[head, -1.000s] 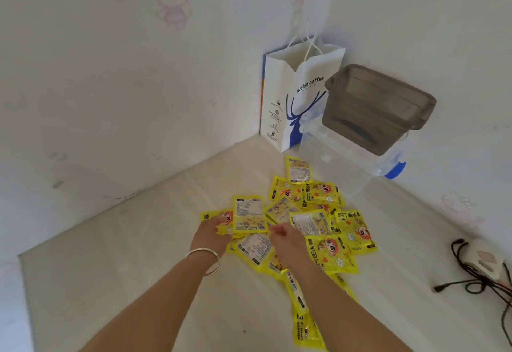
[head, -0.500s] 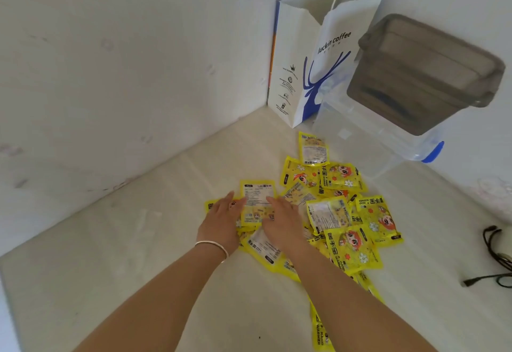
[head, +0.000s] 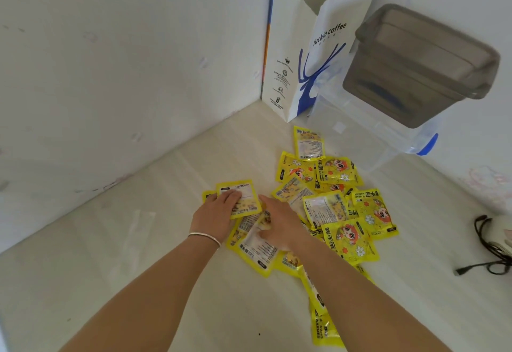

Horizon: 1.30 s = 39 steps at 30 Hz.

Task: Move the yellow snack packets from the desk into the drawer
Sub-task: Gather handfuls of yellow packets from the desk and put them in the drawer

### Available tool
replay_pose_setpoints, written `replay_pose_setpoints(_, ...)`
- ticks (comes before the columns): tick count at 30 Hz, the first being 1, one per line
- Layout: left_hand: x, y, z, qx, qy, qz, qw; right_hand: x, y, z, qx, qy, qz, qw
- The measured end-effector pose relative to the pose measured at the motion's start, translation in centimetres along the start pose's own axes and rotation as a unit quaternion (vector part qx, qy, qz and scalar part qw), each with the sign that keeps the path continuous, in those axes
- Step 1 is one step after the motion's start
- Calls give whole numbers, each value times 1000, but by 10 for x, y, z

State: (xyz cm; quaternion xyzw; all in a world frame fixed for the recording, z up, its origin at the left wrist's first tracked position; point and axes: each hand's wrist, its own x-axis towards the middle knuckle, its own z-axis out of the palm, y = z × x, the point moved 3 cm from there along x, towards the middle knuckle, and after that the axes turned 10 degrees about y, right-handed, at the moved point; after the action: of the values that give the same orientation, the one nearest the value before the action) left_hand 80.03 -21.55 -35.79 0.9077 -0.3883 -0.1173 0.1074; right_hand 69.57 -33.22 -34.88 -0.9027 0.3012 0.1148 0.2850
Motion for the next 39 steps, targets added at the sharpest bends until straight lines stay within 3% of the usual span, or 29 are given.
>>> replay_pose_setpoints(7, 3, -1, -9, -52, 66, -68, 994, -8, 0, 3, -140, 24, -10, 990)
replay_pose_setpoints(13, -2, -3, -14, -114, 53, -156, 980, -1, -12, 9, -178, 34, -50, 982)
replay_pose_setpoints(16, -3, -10, -9, -203, 45, -229, 951, 4, -15, 10, -172, 14, -16, 985)
replay_pose_setpoints(20, -4, -17, -3, -352, 24, -309, 883, 6, -18, 10, -141, -5, 26, 990)
replay_pose_setpoints(22, -6, -20, -2, -403, 10, -337, 851, 5, -20, 7, -96, -13, 36, 995)
replay_pose_setpoints(25, -9, -25, -4, -467, 12, -352, 811, 2, -22, 1, 86, -16, 66, 994)
replay_pose_setpoints(29, -16, -26, -11, -520, 28, -353, 777, -4, -23, -15, 310, 1, 107, 945)
replay_pose_setpoints(32, -25, -17, -20, -551, 29, -354, 755, -13, -27, -30, 352, 1, 94, 931)
replay_pose_setpoints(39, -50, 3, -37, -562, 20, -331, 758, -36, -23, -42, 359, 20, 72, 930)
